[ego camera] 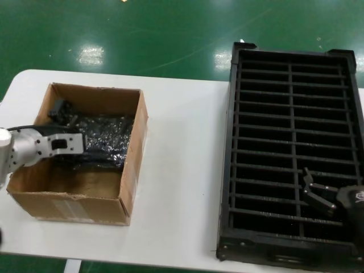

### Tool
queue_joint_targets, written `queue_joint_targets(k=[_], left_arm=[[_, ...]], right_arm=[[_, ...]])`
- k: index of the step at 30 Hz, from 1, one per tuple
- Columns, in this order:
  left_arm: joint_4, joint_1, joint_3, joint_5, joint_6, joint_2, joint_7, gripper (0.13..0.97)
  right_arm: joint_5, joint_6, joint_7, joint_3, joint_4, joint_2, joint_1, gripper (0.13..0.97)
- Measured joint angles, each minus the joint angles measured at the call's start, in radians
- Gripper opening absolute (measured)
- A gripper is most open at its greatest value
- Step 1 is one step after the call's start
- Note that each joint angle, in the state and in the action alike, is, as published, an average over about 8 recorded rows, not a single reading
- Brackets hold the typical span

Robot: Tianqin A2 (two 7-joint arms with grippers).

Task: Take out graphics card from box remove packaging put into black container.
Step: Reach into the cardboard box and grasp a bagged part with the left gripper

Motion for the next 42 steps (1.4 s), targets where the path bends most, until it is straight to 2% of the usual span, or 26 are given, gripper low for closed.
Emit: queue_joint_targets(k=[4, 7, 14, 18, 23, 31, 32, 40, 42], left_arm=[[-0.001, 0.01, -0.058, -0.046, -0.059, 0.023, 0.081, 0.966], [-0.001, 0.016, -0.101, -0.08, -0.086, 0.037, 0.144, 0.958], [-0.003, 0.025, -0.195, -0.155, -0.115, 0.056, 0.292, 0.937], [-0.003, 0.028, -0.227, -0.177, -0.118, 0.056, 0.346, 0.888], [-0.002, 0.032, -0.233, -0.172, -0.104, 0.048, 0.358, 0.84], [-0.001, 0.04, -0.213, -0.139, -0.067, 0.031, 0.349, 0.678], [-0.001, 0.041, -0.212, -0.136, -0.063, 0.029, 0.349, 0.678], [-0.002, 0.039, -0.212, -0.127, -0.055, 0.012, 0.329, 0.461], [-0.002, 0.038, -0.214, -0.126, -0.055, 0.009, 0.32, 0.461]], right_arm=[[0.0, 0.0, 0.0, 0.0, 0.0, 0.0, 0.0, 0.966], [0.0, 0.0, 0.0, 0.0, 0.0, 0.0, 0.0, 0.966], [0.0, 0.0, 0.0, 0.0, 0.0, 0.0, 0.0, 0.966], [0.0, 0.0, 0.0, 0.0, 0.0, 0.0, 0.0, 0.966], [0.0, 0.0, 0.0, 0.0, 0.0, 0.0, 0.0, 0.966], [0.0, 0.0, 0.0, 0.0, 0.0, 0.0, 0.0, 0.966], [0.0, 0.0, 0.0, 0.0, 0.0, 0.0, 0.0, 0.966], [0.0, 0.0, 0.0, 0.0, 0.0, 0.0, 0.0, 0.966], [0.0, 0.0, 0.0, 0.0, 0.0, 0.0, 0.0, 0.966]])
